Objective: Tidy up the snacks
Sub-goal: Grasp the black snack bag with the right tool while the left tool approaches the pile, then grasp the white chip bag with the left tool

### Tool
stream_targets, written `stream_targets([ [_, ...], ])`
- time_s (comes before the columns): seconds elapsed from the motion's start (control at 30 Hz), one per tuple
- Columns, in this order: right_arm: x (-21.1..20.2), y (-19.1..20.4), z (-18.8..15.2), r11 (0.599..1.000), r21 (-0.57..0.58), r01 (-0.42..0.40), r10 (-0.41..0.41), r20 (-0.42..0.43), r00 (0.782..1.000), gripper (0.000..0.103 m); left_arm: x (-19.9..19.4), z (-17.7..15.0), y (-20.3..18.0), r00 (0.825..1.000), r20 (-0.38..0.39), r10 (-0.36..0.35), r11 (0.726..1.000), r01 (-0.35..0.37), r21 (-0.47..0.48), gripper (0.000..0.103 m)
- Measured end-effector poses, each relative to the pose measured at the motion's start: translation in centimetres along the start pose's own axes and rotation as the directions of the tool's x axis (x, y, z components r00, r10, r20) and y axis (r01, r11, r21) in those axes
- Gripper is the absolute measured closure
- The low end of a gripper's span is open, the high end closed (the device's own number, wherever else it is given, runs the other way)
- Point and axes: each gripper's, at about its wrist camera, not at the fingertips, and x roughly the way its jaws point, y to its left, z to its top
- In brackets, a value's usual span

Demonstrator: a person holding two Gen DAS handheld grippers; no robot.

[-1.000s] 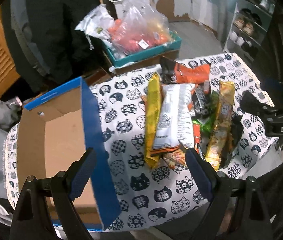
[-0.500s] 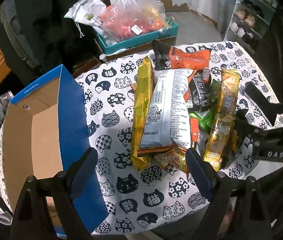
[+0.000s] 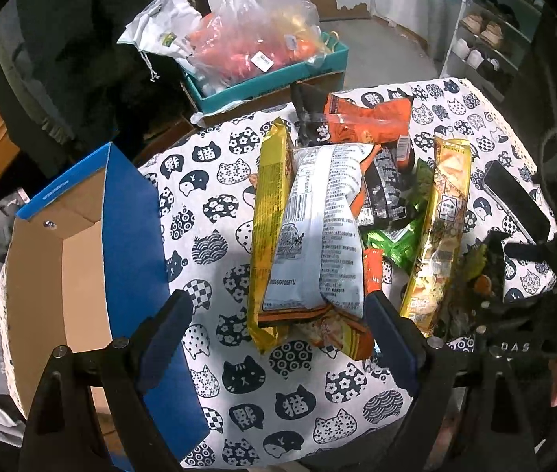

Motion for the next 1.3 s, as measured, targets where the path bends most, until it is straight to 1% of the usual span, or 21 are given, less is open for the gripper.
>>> stream_targets([
  [0.03,0.3,-0.1,-0.2,1.0,0.002,-0.012,0.012,-0.011,1.0,0.009,0.0,0.1,0.0,1.0,0.0,-0.001,1.0,0.001,-0.002,0.012],
  [0.07,0.6,-0.3,-0.3,1.0,0.008,-0.025,0.026,-0.024,0.999,0.014,0.0,0.2,0.0,1.0,0.0,-0.005,1.0,0.005,-0.004,0.012],
  [0.1,1.1,-0.5,-0.5,0.999,0.013,-0.046,0.046,-0.038,0.998,0.022,0.1,0.4,-0.1,1.0,0.0,-0.009,1.0,0.009,-0.006,0.012],
  [0.13,1.5,-0.6,-0.6,0.998,0.019,-0.064,0.065,-0.053,0.997,0.026,0.1,0.5,-0.1,1.0,0.0,-0.013,1.0,0.013,-0.009,0.012],
  [0.27,2.4,-1.1,-0.7,0.996,0.027,-0.09,0.092,-0.076,0.993,0.054,0.6,1.2,-0.3,1.0,-0.002,-0.025,1.0,0.025,-0.014,0.012],
  [0.33,2.2,-1.8,-0.7,0.996,0.032,-0.089,0.091,-0.062,0.994,0.059,1.0,1.6,-0.5,1.0,-0.005,-0.031,0.999,0.031,-0.014,0.012],
  [0.37,2.0,-2.1,-0.7,0.996,0.032,-0.088,0.09,-0.054,0.994,0.065,1.2,1.7,-0.6,0.999,-0.006,-0.035,0.999,0.034,-0.014,0.012],
  [0.47,1.4,-3.2,-0.4,0.995,0.04,-0.092,0.093,-0.024,0.995,0.069,1.9,2.3,-0.9,0.999,-0.015,-0.048,0.999,0.047,-0.02,0.012],
  [0.53,1.3,-4.0,0.0,0.994,0.049,-0.097,0.098,-0.006,0.995,0.069,2.6,2.8,-1.0,0.997,-0.027,-0.065,0.997,0.064,-0.032,0.012],
  [0.67,0.4,-4.7,0.8,0.999,0.016,-0.028,0.027,0.048,0.998,0.069,3.6,3.3,-1.2,0.996,-0.046,-0.082,0.996,0.08,-0.044,0.012],
  [0.7,0.0,-4.7,1.1,1.0,-0.005,0.004,-0.003,0.071,0.997,0.069,3.9,3.4,-1.3,0.995,-0.053,-0.085,0.996,0.083,-0.046,0.012],
  [0.77,-0.6,-4.6,1.4,0.999,-0.028,0.039,-0.036,0.1,0.994,0.069,4.5,3.7,-1.5,0.994,-0.064,-0.089,0.995,0.086,-0.048,0.012],
  [0.9,-1.4,-4.4,1.8,0.994,-0.065,0.087,-0.077,0.144,0.987,0.069,5.6,4.1,-1.8,0.993,-0.083,-0.09,0.995,0.087,-0.042,0.014],
  [0.93,-1.2,-5.3,1.8,0.993,-0.071,0.096,-0.085,0.153,0.985,0.069,5.8,4.2,-1.8,0.992,-0.084,-0.094,0.995,0.09,-0.044,0.016],
  [1.0,-1.7,-5.2,2.4,0.99,-0.077,0.116,-0.102,0.169,0.98,0.069,6.5,4.3,-1.9,0.99,-0.096,-0.101,0.994,0.096,-0.05,0.027],
  [1.03,-1.8,-5.1,2.1,0.99,-0.079,0.121,-0.105,0.177,0.979,0.069,6.9,4.3,-1.9,0.989,-0.106,-0.102,0.994,0.097,-0.052,0.029],
  [1.1,-2.0,-5.2,2.3,0.99,-0.075,0.121,-0.105,0.186,0.977,0.069,7.7,4.4,-1.8,0.987,-0.124,-0.104,0.994,0.097,-0.057,0.04],
  [1.13,-1.8,-5.3,2.7,0.99,-0.074,0.118,-0.102,0.188,0.977,0.069,8.0,4.3,-1.7,0.986,-0.127,-0.109,0.993,0.101,-0.061,0.041],
  [1.17,-1.8,-5.3,2.9,0.991,-0.071,0.115,-0.1,0.189,0.977,0.069,8.1,4.3,-1.6,0.986,-0.124,-0.113,0.992,0.105,-0.068,0.042],
  [1.23,-1.8,-5.4,3.1,0.992,-0.067,0.103,-0.089,0.189,0.978,0.069,7.9,4.3,-1.4,0.987,-0.104,-0.125,0.99,0.117,-0.079,0.049],
  [1.3,-1.9,-5.4,3.2,0.993,-0.066,0.102,-0.088,0.193,0.977,0.069,7.5,4.3,-1.6,0.988,-0.091,-0.125,0.99,0.119,-0.069,0.061],
])
